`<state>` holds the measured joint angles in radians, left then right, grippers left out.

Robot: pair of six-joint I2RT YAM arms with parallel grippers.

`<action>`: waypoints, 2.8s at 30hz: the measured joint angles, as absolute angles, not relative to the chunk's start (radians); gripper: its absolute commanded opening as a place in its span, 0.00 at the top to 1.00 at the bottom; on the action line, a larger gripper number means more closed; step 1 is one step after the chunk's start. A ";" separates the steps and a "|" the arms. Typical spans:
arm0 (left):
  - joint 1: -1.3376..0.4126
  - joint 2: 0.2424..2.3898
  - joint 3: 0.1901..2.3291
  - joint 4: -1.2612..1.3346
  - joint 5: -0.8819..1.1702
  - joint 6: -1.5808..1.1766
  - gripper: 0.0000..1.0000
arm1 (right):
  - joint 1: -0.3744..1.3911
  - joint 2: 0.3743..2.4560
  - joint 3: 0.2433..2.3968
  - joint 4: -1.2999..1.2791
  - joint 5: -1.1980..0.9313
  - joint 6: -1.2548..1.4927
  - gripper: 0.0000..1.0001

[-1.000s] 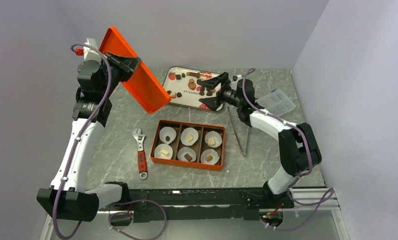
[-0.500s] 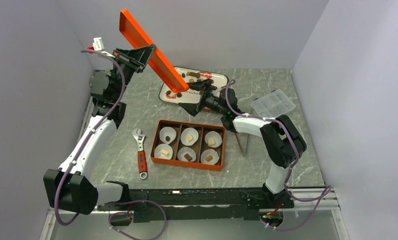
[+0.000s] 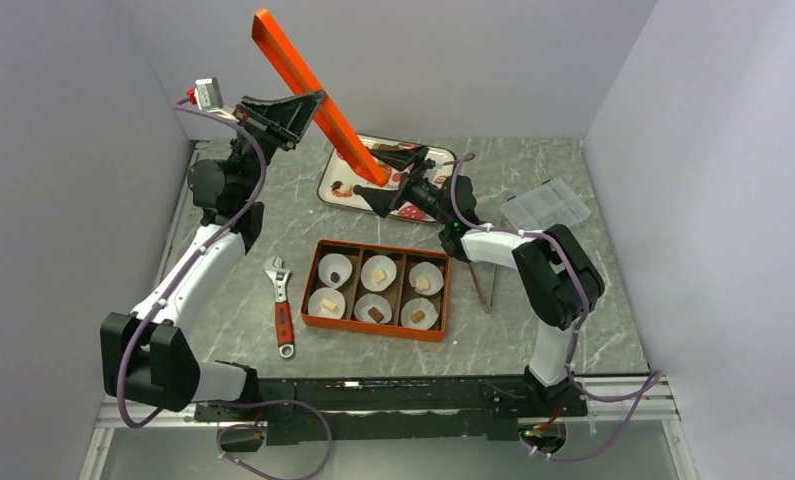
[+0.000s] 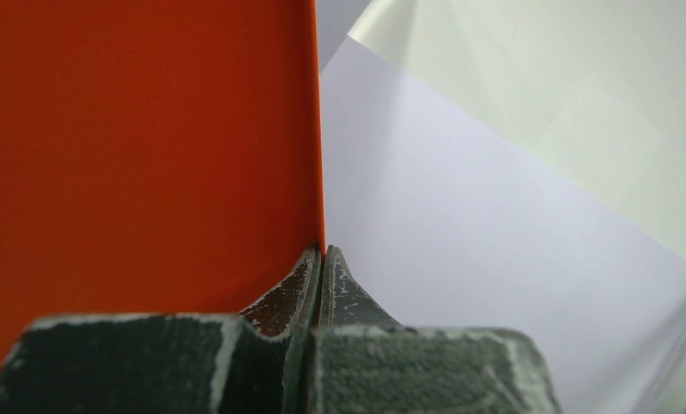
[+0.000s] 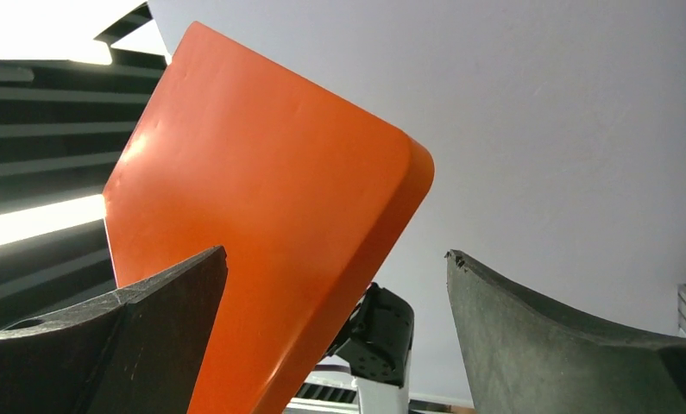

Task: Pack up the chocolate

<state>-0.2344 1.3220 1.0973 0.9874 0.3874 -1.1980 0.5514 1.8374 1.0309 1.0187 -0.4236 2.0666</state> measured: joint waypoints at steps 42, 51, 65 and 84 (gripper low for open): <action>-0.147 1.417 0.861 1.494 0.493 -1.432 1.00 | 0.542 1.887 1.117 1.316 -0.323 2.091 0.53; -0.113 1.401 0.767 1.499 0.532 -1.454 0.99 | 0.514 1.850 1.085 1.308 -0.363 2.106 0.77; -0.103 1.128 0.650 1.062 0.602 -1.185 0.32 | 0.460 1.771 1.067 1.187 -0.509 2.094 0.91; -0.102 0.787 0.891 -0.208 0.627 -0.625 0.15 | 0.313 1.668 0.980 0.872 -0.701 1.899 0.91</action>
<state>-0.1024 0.7872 0.8913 -0.2077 0.6266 -0.6247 0.3134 1.6680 0.9798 0.8722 -0.7006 1.8988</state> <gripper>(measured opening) 0.861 0.197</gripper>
